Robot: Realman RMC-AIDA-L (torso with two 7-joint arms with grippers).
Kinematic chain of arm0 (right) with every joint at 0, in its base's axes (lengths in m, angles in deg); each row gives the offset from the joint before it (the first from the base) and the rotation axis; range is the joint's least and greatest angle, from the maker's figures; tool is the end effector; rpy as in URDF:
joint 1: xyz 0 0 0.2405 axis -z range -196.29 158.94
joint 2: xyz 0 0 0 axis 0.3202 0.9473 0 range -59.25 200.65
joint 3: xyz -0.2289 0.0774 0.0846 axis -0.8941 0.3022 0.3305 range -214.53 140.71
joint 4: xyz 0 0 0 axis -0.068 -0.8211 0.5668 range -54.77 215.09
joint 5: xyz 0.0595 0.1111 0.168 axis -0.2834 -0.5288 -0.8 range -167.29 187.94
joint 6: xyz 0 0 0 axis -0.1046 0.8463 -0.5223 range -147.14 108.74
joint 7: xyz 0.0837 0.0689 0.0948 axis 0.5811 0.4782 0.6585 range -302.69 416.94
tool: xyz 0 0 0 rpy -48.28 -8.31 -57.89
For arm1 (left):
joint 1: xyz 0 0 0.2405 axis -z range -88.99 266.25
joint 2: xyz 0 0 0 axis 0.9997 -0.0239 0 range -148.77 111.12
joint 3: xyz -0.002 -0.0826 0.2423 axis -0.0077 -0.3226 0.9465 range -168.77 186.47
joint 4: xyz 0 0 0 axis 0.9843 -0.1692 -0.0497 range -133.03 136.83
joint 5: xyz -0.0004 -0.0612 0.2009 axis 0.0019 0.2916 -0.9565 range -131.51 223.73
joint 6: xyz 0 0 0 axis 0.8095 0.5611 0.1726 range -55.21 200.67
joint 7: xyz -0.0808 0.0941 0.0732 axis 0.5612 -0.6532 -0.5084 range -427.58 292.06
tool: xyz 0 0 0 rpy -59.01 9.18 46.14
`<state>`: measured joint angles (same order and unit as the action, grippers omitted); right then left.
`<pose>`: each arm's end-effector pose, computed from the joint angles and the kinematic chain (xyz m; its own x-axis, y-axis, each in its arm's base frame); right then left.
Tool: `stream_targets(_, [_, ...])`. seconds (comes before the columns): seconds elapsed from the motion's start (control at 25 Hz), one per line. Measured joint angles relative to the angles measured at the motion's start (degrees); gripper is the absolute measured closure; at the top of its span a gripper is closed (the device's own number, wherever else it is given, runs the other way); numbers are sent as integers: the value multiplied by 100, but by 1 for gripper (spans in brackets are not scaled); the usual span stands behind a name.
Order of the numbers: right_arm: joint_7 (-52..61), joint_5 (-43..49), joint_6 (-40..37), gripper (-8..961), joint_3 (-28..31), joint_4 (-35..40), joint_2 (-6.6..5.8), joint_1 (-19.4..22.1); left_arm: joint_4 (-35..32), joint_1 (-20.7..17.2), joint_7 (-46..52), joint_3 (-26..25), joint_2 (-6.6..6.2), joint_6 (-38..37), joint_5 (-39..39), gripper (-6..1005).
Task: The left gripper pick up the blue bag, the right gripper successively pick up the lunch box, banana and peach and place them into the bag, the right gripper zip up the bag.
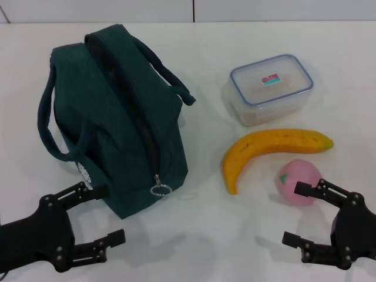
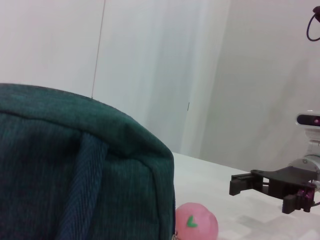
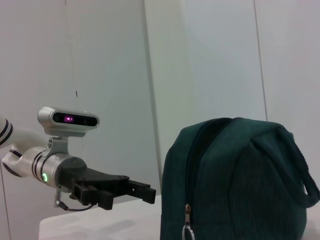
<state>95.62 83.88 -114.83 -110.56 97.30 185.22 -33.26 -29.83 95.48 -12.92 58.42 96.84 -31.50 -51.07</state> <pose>0.3046 0.2149 -0.0338 0.7317 -0.0544 -0.6794 -0.2786 -0.9336 -0.2252 -0.3286 0.1890 0.0113 0.7220 0.2037 0.6612 0.4020 -0.9013 -0.1614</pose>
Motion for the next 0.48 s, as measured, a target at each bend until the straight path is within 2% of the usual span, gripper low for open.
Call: stream_targets(0.48, [7,-17,-24,68,0,0,0,7,0,0,86,-5,-2,-9,57,120])
